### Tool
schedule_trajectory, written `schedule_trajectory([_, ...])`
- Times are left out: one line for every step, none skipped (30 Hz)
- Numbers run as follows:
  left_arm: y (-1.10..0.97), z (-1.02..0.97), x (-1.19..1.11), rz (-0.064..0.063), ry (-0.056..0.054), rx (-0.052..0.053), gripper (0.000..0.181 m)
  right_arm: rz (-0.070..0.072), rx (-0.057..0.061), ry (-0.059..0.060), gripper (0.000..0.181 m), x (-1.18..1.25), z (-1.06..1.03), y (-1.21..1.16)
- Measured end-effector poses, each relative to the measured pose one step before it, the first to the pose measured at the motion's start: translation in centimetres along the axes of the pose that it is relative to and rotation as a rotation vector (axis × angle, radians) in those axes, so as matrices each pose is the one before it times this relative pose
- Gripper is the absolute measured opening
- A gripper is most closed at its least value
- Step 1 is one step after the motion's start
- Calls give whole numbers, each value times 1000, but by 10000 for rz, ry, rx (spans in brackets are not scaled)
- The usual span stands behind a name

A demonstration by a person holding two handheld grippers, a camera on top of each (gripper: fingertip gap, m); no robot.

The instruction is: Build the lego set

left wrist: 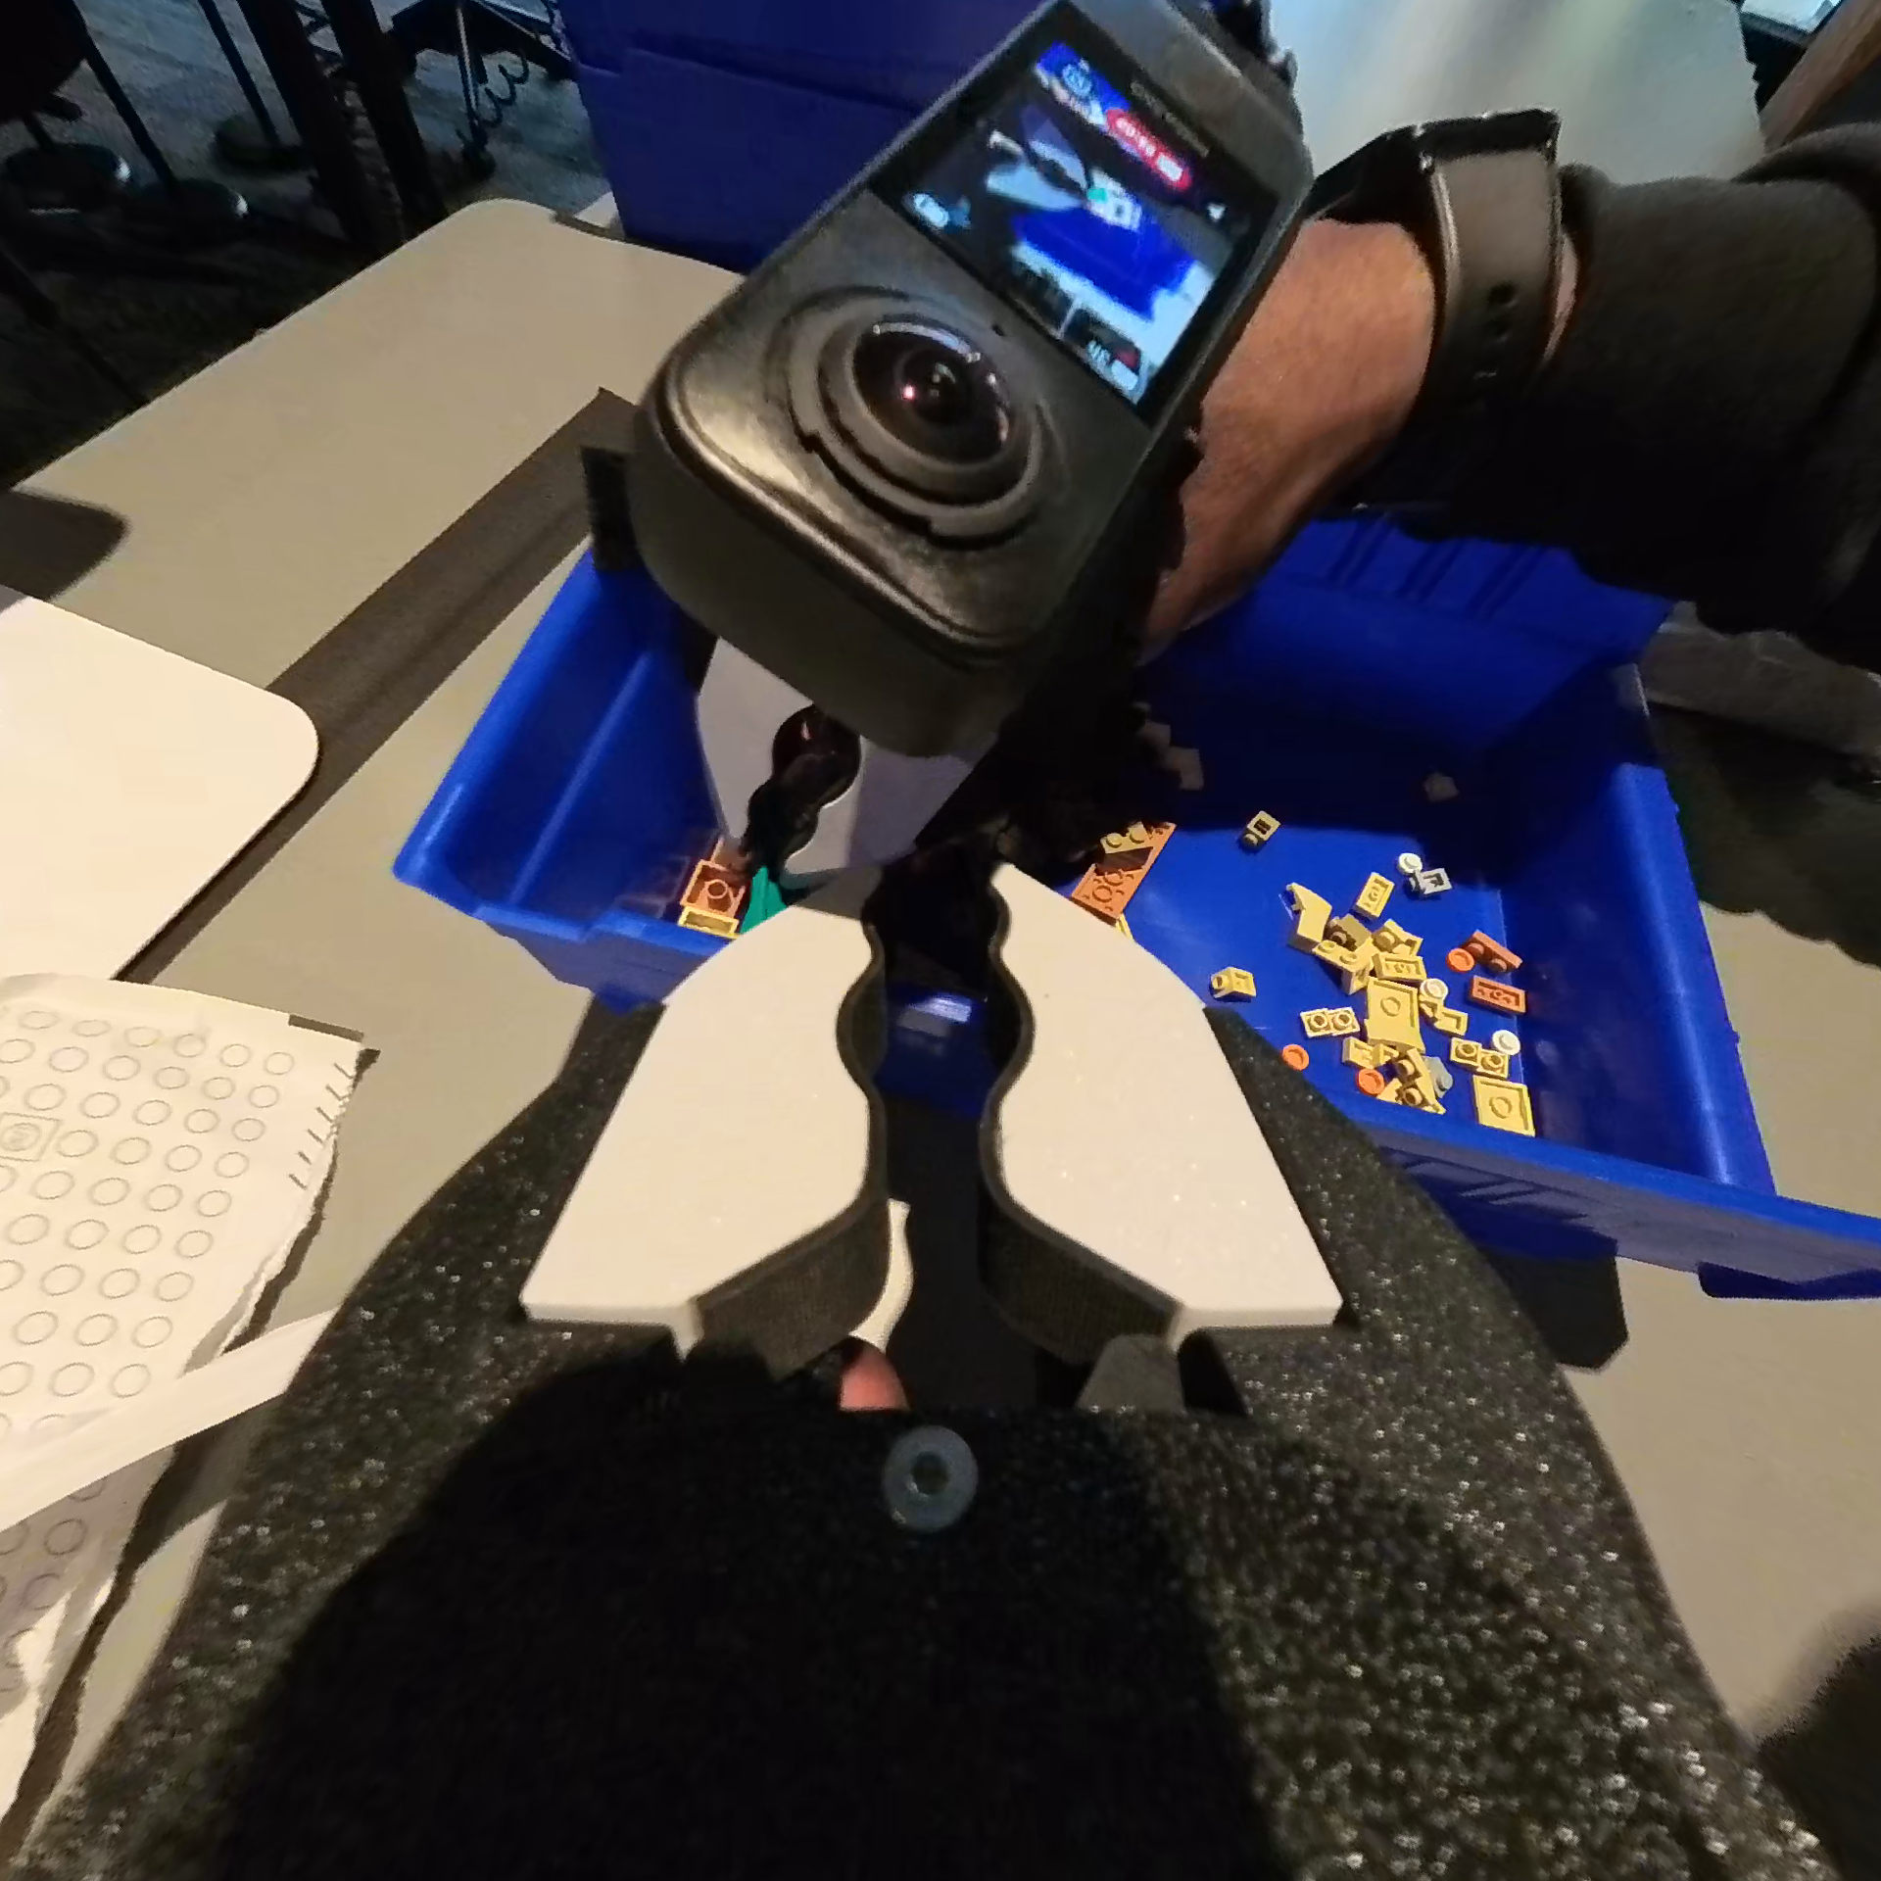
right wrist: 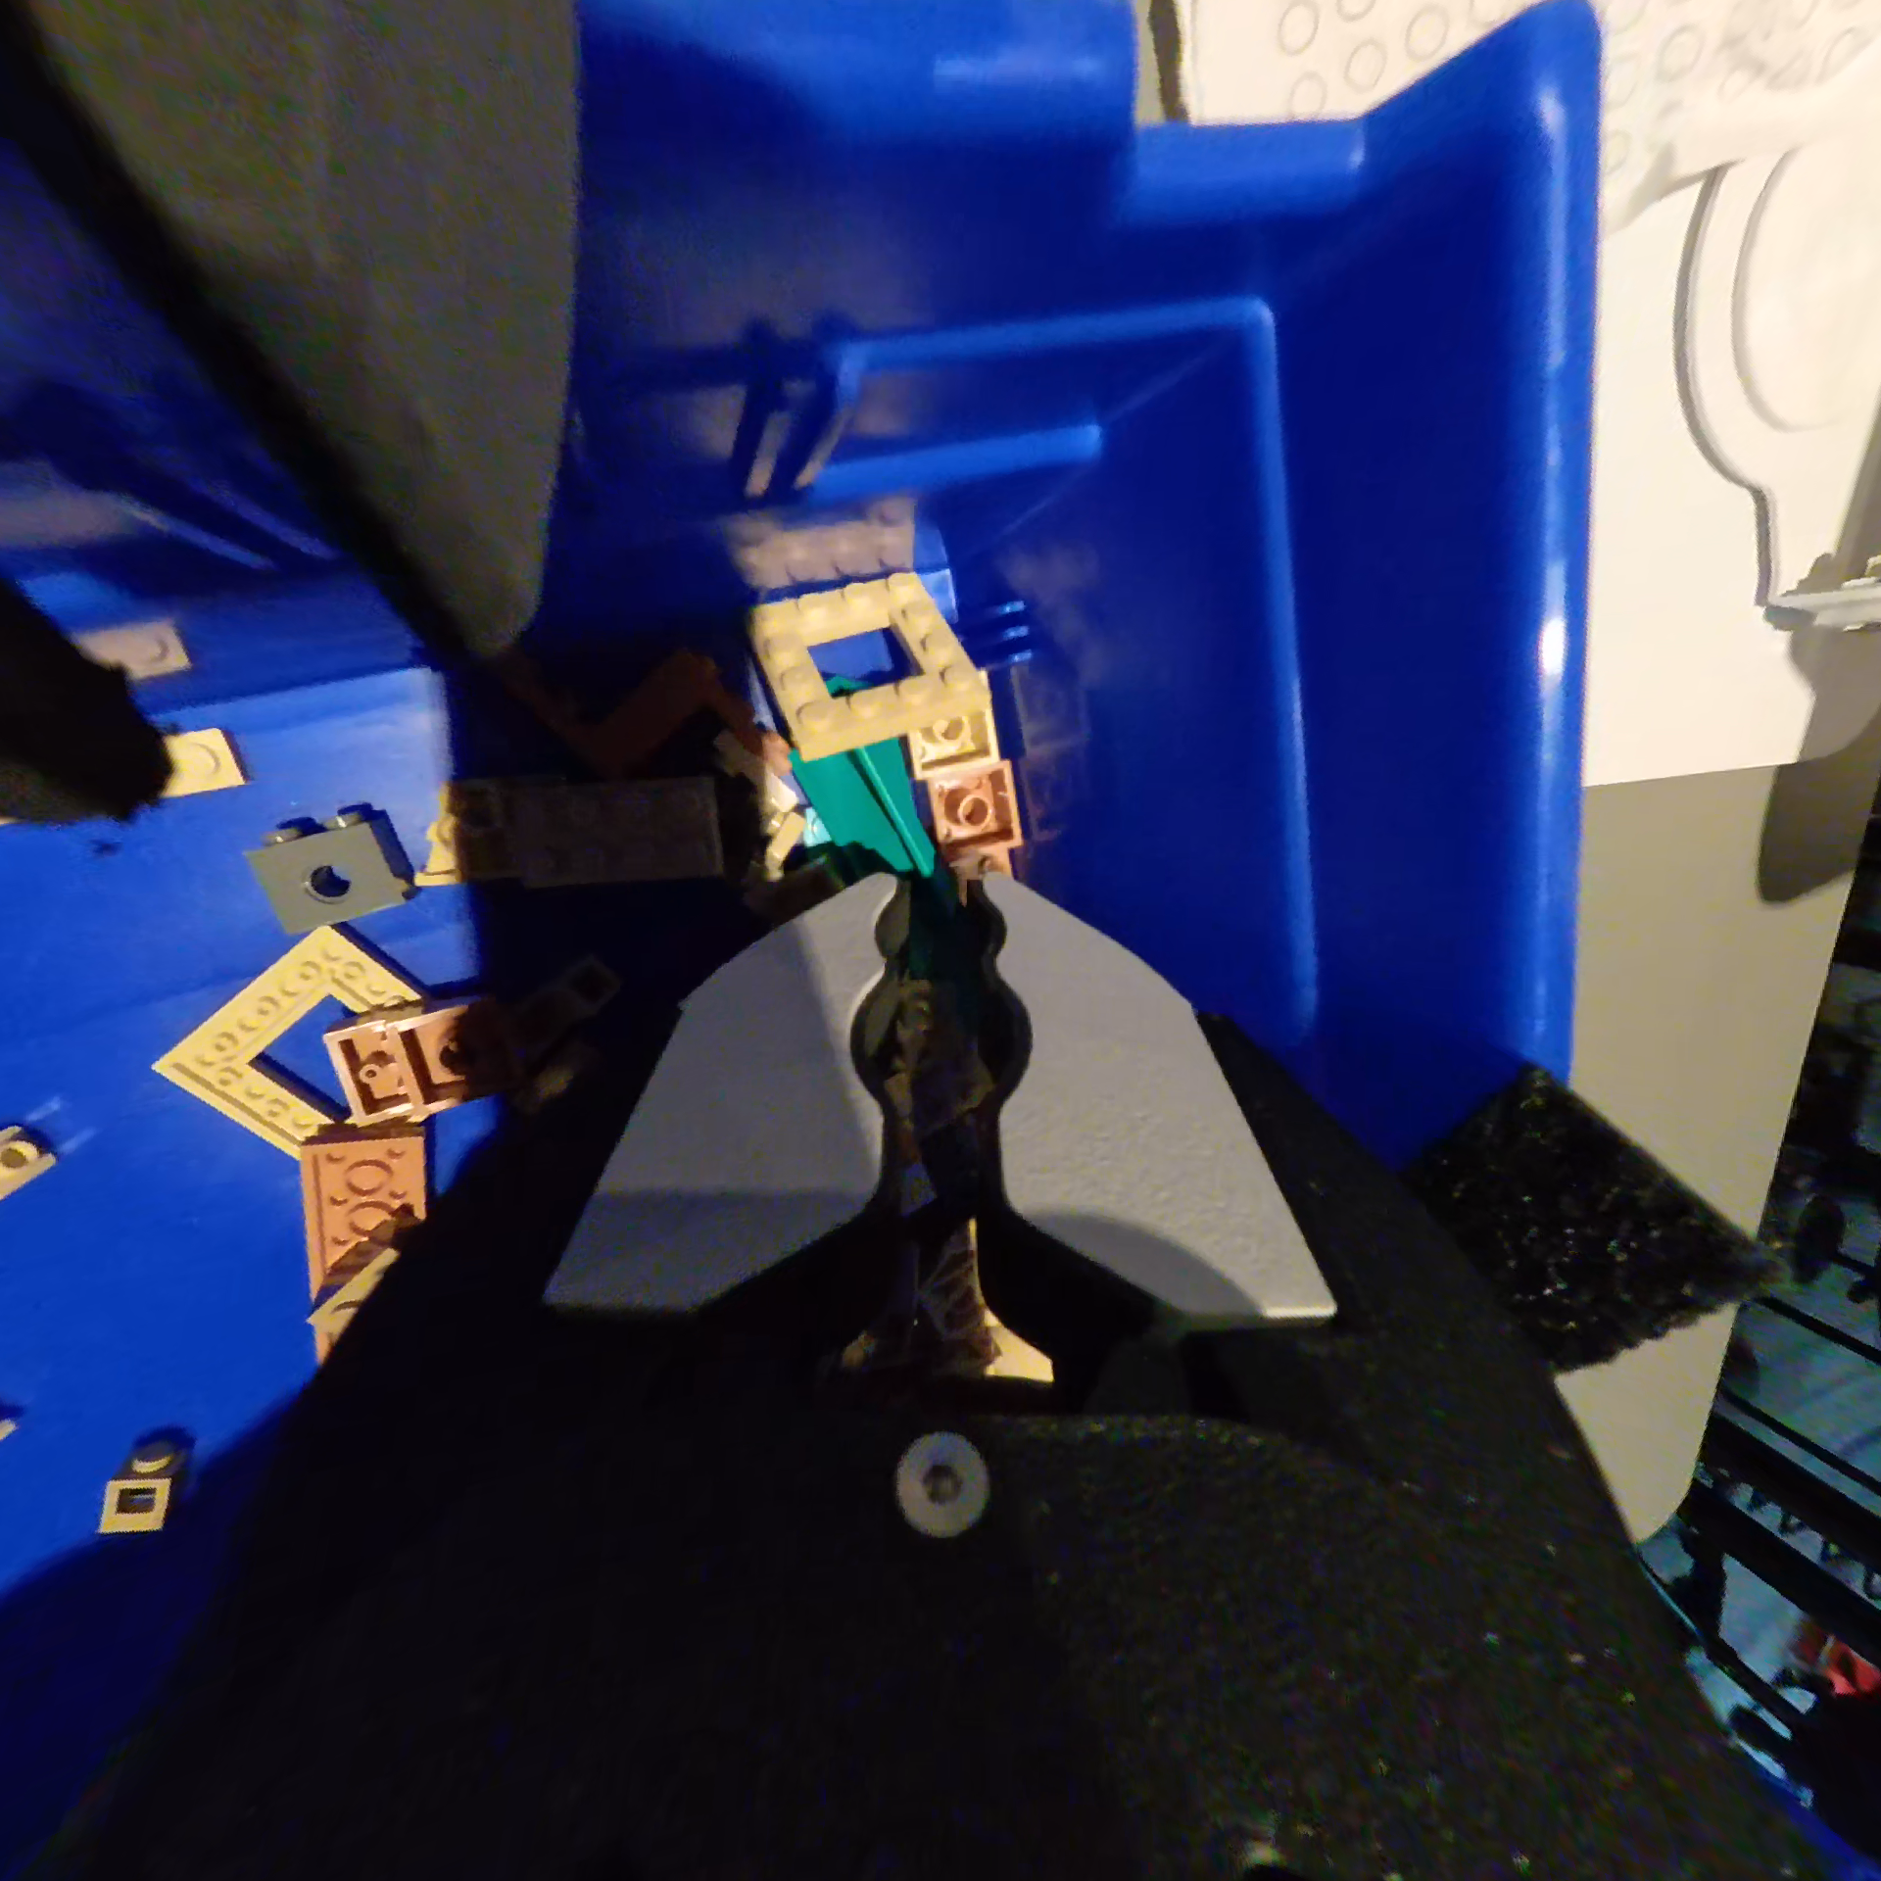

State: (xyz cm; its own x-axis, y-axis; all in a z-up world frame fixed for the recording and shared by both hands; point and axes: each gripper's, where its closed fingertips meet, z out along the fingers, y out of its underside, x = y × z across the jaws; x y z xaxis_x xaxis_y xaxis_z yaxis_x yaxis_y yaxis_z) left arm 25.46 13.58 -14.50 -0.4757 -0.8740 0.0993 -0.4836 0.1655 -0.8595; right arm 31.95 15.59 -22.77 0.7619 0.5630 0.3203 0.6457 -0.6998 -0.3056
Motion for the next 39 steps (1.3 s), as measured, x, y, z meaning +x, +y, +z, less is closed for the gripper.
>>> schedule_trajectory([-15, -10, -4, -4, -3, 10, 14, -59, -62, 41, 9, 4, -21, 78])
schedule_trajectory([-9, 5, -12, 10, -4, 7, 14, -68, -80, 60, 9, 20, -36, 88])
schedule_trajectory([-5, -2, -10, 10, -6, 8, 13, -51, -87, 70, 8, 47, -54, 96])
schedule_trajectory([-10, 2, -10, -4, -3, 9, 13, -35, -87, 57, 9, 43, -60, 70])
schedule_trajectory([0, 6, 3, -11, 4, 8, 13, -11, -62, 17, 8, 11, -75, 46])
schedule_trajectory([-5, -4, -6, -6, 5, 7, 13, 30, -42, -23, 7, -30, -68, 21])
schedule_trajectory([-1, -3, -6, 0, 3, 2, 13, 27, -47, -15, 7, -3, -47, 38])
schedule_trajectory([1, -9, -4, 2, 1, 4, 13, 9, -59, -4, 6, 4, -24, 72])
schedule_trajectory([-3, 2, 0, 0, 0, 2, 12, 19, -71, -1, 5, 14, -44, 104])
schedule_trajectory([3, -2, -2, 0, -2, -3, 13, -12, -75, 7, 5, 9, -49, 106])
schedule_trajectory([2, 3, -3, 6, -5, -3, 13, -46, -64, 20, 5, -17, -80, 101])
schedule_trajectory([2, -1, -10, 8, -4, -2, 13, -18, -60, 18, 5, -17, -99, 88])
schedule_trajectory([8, 6, 5, -3, 3, 1, 13, 21, -66, 20, 5, 6, -128, 92])
schedule_trajectory([0, -7, -12, -10, -1, 3, 12, 17, -49, 54, 5, 52, -171, 68])
schedule_trajectory([3, 5, -54, -9, -29, 3, 13, 15, -32, 80, 4, 107, -223, 68])
schedule_trajectory([6, 10, -47, -6, -14, 8, 13, 58, -36, 102, 4, 191, -281, 82])
schedule_trajectory([-15, -2, -17, -25, 4, 13, 13, 115, -24, 61, 4, 193, -285, 101])
schedule_trajectory([-6, 0, 3, -14, 2, 6, 13, 124, 15, 39, 4, 167, -302, 68])
schedule_trajectory([4, -2, -8, 1, -5, -3, 13, 123, 23, 38, 4, 161, -313, 67])
schedule_trajectory([-2, -1, -1, 8, -11, -7, 13, 106, 3, 38, 4, 138, -344, 94])
schedule_trajectory([-2, -1, -2, 9, -11, -7, 13, 67, -20, 45, 4, 105, -390, 123])
schedule_trajectory([-7, 1, 2, 9, -7, -4, 13, 74, -29, 56, 4, 106, -444, 130])
schedule_trajectory([5, 1, -1, 6, -4, -5, 12, 124, -28, 5, 4, 5, -488, 128])
schedule_trajectory([6, 4, 12, 2, -3, -7, 13, 121, 4, -54, 4, -125, -512, 90])
schedule_trajectory([-5, 6, 7, 0, -1, 2, 12, 72, 36, -106, 4, -266, -513, 49])
schedule_trajectory([1, 4, -6, -1, -2, -4, 13, 18, 21, -108, 4, -370, -500, 74])
schedule_trajectory([1, 3, 6, 1, -1, -2, 12, -46, -6, -113, 4, -438, -452, 131])
schedule_trajectory([2, -1, -2, -1, -2, -2, 12, -66, -54, -61, 4, -415, -427, 200])
schedule_trajectory([0, 0, -2, -1, -2, 0, 12, -71, -106, -42, 4, -419, -379, 288])
schedule_trajectory([5, -3, -4, 1, -3, -4, 13, -101, -174, -46, 4, -463, -332, 397])
schedule_trajectory([-4, -4, 4, 1, -4, -5, 13, -138, -201, -17, 4, -442, -298, 439])
schedule_trajectory([6, 0, 3, 1, -4, -6, 13, -125, -183, -50, 4, -488, -278, 417])
schedule_trajectory([-2, 9, -2, 1, -4, -3, 13, -108, -130, -79, 4, -521, -255, 326])
schedule_trajectory([2, -1, -4, 0, -3, -2, 12, -89, -67, -118, 4, -567, -214, 215])
schedule_trajectory([0, 4, 6, -1, -3, -1, 13, -72, -41, -155, 4, -589, -147, 132])
schedule_trajectory([-4, 7, -7, -3, -3, 0, 13, -77, -53, -163, 4, -585, -66, 109])
schedule_trajectory([-8, -2, 6, -2, -4, -2, 13, -82, -89, -176, 4, -573, 33, 123])
schedule_trajectory([0, 4, 2, -2, -6, -1, 13, -80, -117, -185, 4, -549, 117, 123])
schedule_trajectory([0, 4, 3, -3, -6, -1, 13, -81, -113, -177, 4, -507, 187, 100])
